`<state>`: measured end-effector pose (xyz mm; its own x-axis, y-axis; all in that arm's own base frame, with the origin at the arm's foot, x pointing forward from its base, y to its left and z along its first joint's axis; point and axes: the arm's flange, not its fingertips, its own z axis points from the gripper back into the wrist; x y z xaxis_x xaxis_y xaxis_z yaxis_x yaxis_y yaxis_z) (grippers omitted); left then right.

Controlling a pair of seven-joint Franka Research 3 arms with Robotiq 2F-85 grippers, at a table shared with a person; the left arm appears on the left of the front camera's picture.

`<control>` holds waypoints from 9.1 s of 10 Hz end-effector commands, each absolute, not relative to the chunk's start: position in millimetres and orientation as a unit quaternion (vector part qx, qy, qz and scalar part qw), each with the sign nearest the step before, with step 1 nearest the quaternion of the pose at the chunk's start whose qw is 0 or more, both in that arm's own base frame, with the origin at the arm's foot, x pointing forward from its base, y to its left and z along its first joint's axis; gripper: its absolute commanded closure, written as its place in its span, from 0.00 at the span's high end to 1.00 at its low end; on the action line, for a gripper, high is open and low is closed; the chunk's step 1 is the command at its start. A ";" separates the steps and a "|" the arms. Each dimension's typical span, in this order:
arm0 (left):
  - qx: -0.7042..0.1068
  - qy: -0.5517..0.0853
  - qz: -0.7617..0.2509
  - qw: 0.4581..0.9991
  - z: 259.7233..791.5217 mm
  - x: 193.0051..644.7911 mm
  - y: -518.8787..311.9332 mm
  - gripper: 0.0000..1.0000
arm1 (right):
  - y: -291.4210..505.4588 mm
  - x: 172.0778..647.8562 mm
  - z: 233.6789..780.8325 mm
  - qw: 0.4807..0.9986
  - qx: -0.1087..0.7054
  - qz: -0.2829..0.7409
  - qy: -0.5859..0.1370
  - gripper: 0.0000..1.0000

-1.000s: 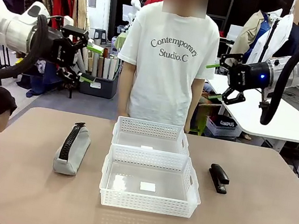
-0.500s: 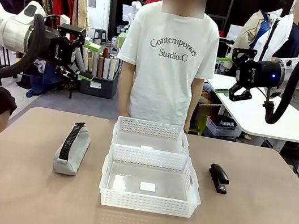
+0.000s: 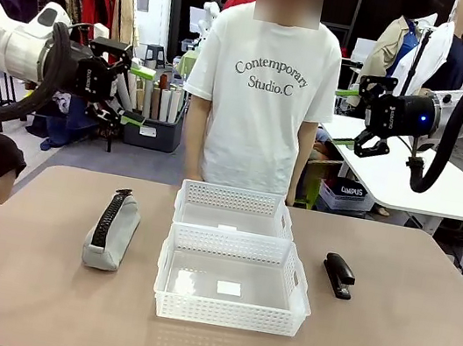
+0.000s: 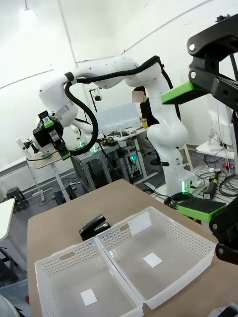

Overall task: Distribute items into two baskets.
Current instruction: Pick up the Pencil pouch that the person points to.

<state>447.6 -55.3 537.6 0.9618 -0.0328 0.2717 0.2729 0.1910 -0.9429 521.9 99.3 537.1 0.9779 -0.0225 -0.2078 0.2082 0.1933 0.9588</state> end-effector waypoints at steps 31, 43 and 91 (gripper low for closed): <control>-0.679 -0.086 -0.055 0.727 563.2 445.4 -18.6 1.00 | 58.1 516.1 575.2 0.732 0.679 0.049 0.011 1.00; -0.464 -0.048 -0.087 0.880 597.1 440.5 -48.7 1.00 | 58.1 516.1 575.2 0.732 0.679 0.049 0.011 1.00; 0.020 -0.015 -0.007 1.000 376.4 496.1 -131.2 0.00 | 58.1 516.1 575.2 0.732 0.679 0.049 0.011 1.00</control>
<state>494.9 -132.1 373.0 0.9990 -0.0307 0.0325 0.0301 0.9994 0.0187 517.5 57.7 573.1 0.9954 0.0839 0.0458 -0.0521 0.0751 0.9958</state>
